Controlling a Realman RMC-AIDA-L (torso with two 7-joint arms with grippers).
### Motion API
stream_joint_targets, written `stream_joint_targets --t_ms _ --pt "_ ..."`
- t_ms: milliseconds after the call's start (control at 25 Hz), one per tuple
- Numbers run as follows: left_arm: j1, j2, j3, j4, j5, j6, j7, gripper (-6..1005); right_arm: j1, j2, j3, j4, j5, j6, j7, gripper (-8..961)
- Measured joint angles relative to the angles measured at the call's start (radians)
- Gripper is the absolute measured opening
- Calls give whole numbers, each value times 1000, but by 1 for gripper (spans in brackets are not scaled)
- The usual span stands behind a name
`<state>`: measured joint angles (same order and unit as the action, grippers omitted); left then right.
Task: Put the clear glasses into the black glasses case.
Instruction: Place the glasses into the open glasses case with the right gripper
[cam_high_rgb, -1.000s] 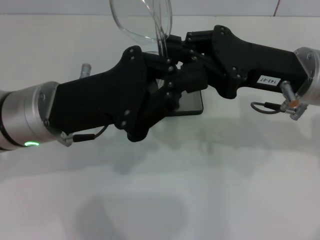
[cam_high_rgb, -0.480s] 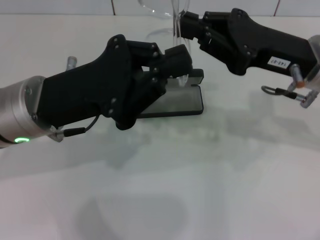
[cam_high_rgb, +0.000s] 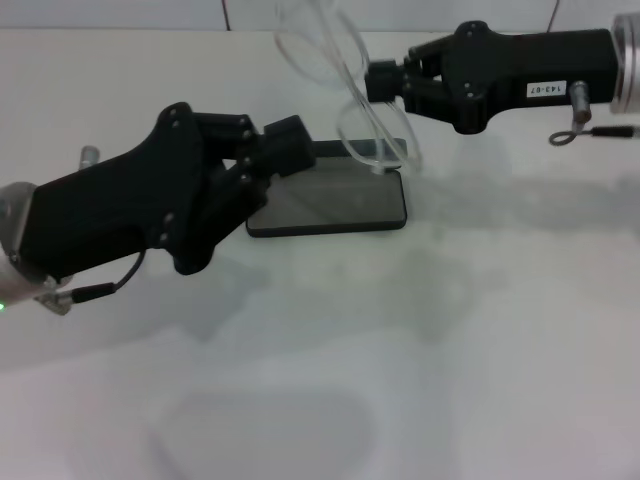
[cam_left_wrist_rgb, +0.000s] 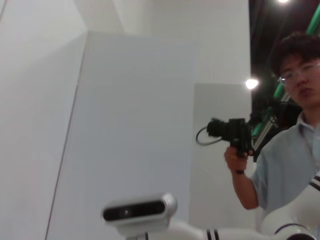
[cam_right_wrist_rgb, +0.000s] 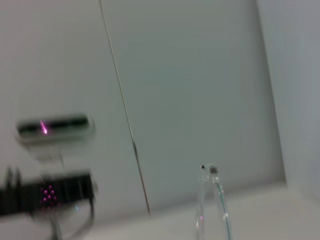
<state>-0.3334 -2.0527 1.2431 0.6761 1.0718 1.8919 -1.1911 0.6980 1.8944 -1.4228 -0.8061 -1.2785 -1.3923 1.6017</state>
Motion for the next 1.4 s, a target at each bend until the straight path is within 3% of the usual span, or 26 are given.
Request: stream_joint_targets --t_ms 80,160,320,400,520,600,680,800,960,1400 --pt "11 6 -3 0 1 0 -3 49 25 -7 30 -86 -160 13 117 56" --pt "18 12 -3 0 2 0 -4 49 68 4 95 -161 -359 -4 244 56" --pt "21 24 -12 2 49 -1 -15 49 158 25 184 -204 -583 -74 357 56" --pt "16 45 -35 3 139 -3 -20 49 206 36 197 -208 -665 -108 387 56" --pt "11 62 -76 3 237 -4 -37 49 247 59 194 -212 -763 -123 404 58" --pt "12 75 -168 10 362 -4 -83 49 272 85 192 -213 -843 -127 406 59" --pt "22 73 -214 28 409 -3 -100 49 300 107 190 -214 -909 -132 407 60" --pt "38 64 -245 65 452 -3 -107 49 354 127 117 -216 -1004 -129 430 62" --pt "44 56 -245 80 464 -4 -107 49 399 127 -9 -221 -1030 -91 490 64" --pt "47 54 -248 81 465 -7 -102 49 394 133 -211 -243 -1112 47 542 69"
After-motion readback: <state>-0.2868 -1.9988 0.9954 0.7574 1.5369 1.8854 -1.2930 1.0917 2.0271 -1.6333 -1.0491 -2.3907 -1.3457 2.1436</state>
